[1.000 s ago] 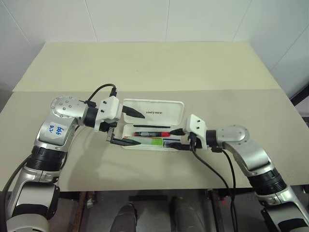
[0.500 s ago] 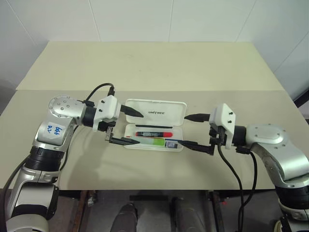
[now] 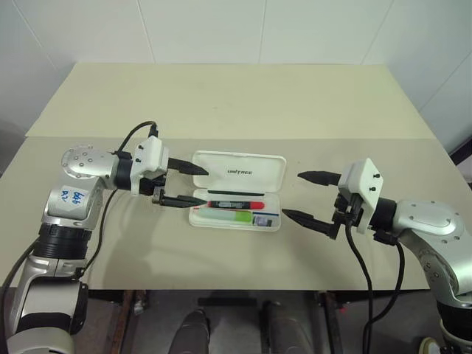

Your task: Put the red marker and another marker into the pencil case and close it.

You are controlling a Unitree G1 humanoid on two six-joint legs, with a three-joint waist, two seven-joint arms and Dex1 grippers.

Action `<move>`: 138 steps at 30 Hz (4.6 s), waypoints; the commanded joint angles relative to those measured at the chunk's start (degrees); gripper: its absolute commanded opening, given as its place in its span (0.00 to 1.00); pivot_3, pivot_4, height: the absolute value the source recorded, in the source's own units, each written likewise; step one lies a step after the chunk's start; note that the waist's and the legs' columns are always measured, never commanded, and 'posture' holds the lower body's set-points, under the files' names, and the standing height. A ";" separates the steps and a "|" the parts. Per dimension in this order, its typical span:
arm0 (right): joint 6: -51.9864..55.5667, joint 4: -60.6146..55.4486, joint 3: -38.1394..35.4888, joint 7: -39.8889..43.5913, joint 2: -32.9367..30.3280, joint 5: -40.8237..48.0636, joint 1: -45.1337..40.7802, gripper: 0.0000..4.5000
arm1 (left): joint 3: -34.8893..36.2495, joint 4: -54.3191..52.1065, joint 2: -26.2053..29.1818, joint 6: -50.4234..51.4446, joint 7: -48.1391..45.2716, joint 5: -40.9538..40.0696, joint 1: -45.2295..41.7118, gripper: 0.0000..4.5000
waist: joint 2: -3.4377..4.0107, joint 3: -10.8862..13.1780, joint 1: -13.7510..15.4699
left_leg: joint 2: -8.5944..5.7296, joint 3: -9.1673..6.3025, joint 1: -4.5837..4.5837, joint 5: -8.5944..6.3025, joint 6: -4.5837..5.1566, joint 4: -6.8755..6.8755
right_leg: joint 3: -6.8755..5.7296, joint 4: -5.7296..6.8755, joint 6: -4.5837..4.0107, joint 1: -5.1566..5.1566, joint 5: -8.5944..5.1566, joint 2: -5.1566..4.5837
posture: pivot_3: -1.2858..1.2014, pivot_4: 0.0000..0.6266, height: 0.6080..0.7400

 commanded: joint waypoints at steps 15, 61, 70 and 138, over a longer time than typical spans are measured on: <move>-1.28 -1.52 -0.86 -0.63 -1.72 1.58 -2.48 1.00 | -2.61 4.00 0.40 -4.86 3.77 6.95 2.51 0.01 | 0.00 0.00 0.15 | 0.00 0.00 0.00 0.00 0.00 0.00 | 0.00 -0.02 -0.01 0.01 0.00 0.00 | 0.52 0.24 1.00; -0.56 -5.22 -0.85 -7.89 -0.87 4.17 -2.43 1.00 | -10.36 8.85 -4.14 -10.32 6.05 15.24 0.94 0.01 | 0.00 0.00 0.23 | 0.00 -0.01 -0.01 0.00 0.01 0.03 | -0.01 -0.01 -0.02 0.02 0.01 0.00 | 0.52 0.24 1.00; -0.57 -5.56 -0.58 -7.98 -0.52 4.20 -2.06 1.00 | -7.14 5.53 -6.95 -1.02 7.27 9.35 -0.41 0.01 | 0.00 0.00 0.11 | -0.02 -0.01 -0.01 0.06 0.09 0.18 | 0.00 -0.11 -0.06 0.13 0.13 0.00 | 0.52 0.24 1.00; 0.24 -6.52 -0.81 -9.56 -0.13 5.04 -1.85 1.00 | 0.09 28.56 -9.51 -11.65 20.72 13.63 -10.37 0.01 | 0.00 -0.01 0.25 | -0.01 -0.03 -0.31 0.05 0.08 -0.24 | -0.03 -0.33 0.08 -0.23 0.21 -0.01 | 0.52 0.24 1.00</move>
